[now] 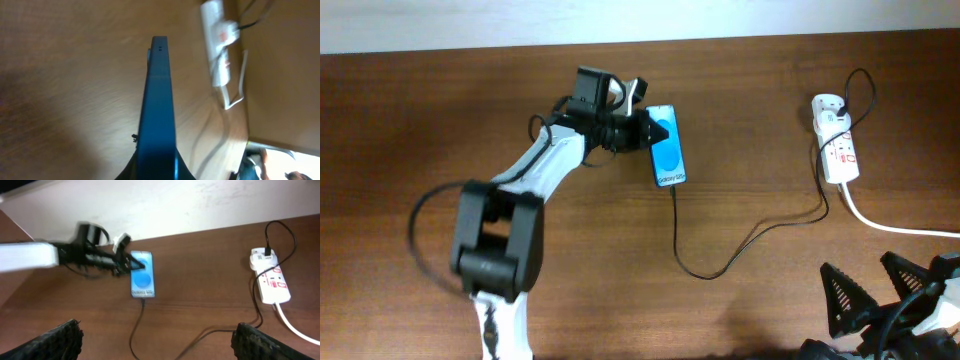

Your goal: Plug charger to phone and switch on socket

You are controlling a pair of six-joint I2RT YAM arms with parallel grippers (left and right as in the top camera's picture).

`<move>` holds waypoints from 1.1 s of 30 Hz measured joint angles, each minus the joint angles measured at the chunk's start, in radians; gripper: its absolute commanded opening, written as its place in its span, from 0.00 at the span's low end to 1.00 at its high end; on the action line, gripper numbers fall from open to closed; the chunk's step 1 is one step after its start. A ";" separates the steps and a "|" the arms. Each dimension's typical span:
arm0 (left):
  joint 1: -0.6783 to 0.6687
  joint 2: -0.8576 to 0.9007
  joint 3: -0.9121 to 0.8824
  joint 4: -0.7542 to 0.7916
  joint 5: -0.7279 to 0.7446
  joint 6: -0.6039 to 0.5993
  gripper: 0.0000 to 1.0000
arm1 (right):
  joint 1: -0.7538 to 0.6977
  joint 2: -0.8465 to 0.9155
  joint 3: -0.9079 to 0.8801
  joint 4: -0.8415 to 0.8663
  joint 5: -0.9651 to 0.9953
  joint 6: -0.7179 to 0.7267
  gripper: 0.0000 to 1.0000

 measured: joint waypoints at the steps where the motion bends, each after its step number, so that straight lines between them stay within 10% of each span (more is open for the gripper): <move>1: 0.002 0.052 0.000 -0.002 0.016 0.013 0.00 | 0.000 0.000 0.000 0.000 0.000 0.008 0.99; 16: -0.005 0.174 0.002 -0.016 0.209 0.069 0.01 | 0.000 0.000 -0.058 0.000 0.000 0.040 0.99; 27: -0.057 0.181 0.015 -0.027 0.059 0.078 0.33 | 0.000 0.000 -0.074 0.000 0.000 0.041 0.99; 33: -0.069 0.161 0.032 -0.065 0.042 0.089 0.66 | 0.000 0.000 -0.074 0.000 0.003 0.041 0.99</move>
